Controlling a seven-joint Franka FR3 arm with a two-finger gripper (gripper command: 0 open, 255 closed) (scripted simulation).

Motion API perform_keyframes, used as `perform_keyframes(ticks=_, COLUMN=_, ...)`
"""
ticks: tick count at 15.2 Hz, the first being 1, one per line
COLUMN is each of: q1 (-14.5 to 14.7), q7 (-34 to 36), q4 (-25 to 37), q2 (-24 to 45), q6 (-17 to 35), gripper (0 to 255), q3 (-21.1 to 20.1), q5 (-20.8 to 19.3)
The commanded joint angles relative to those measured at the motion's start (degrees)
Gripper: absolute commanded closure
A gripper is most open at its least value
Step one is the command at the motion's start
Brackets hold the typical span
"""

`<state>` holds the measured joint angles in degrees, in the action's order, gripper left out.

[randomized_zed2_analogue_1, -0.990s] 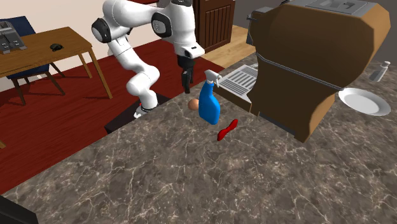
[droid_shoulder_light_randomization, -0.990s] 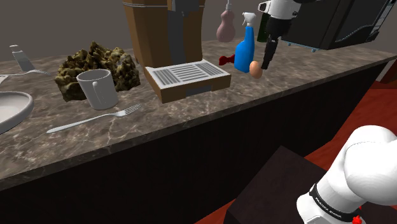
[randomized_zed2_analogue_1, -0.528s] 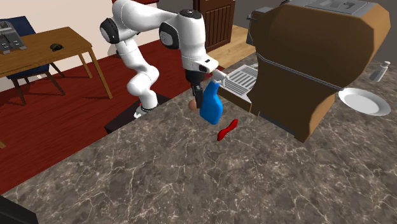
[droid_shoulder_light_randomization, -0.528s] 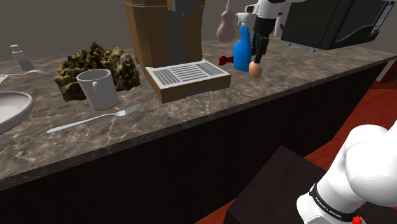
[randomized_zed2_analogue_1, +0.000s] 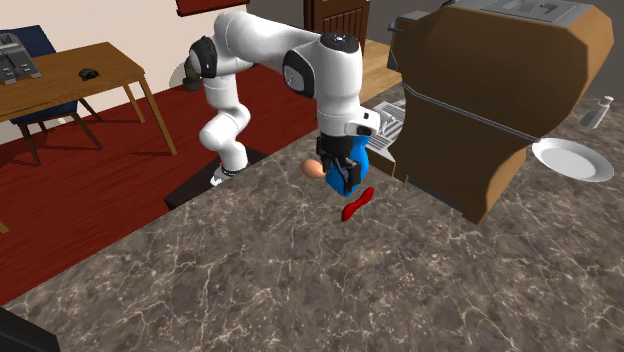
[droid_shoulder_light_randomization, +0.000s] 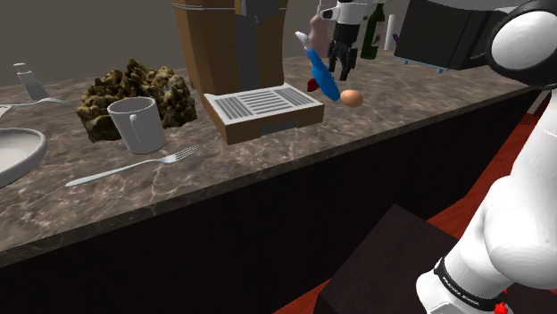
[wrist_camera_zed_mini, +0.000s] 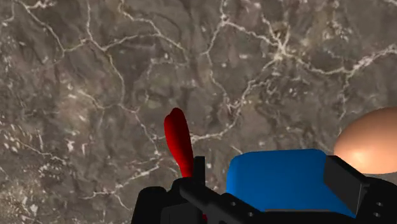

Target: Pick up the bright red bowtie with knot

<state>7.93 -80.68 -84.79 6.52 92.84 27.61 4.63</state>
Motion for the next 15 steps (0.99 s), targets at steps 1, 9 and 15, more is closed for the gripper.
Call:
perform_keyframes(ticks=1, q1=-1.7, q7=-6.7, q4=7.3, q2=6.2, q6=-2.5, gripper=0, q3=0.2, q5=3.2)
perform_keyframes(ticks=9, q1=-5.3, q7=-15.2, q4=17.8, q2=16.4, q6=-4.7, gripper=0, q3=-1.4, q5=7.4)
perform_keyframes(ticks=15, q1=-4.4, q7=-15.2, q4=12.9, q2=15.1, q6=-1.0, gripper=255, q3=-1.4, q5=6.9)
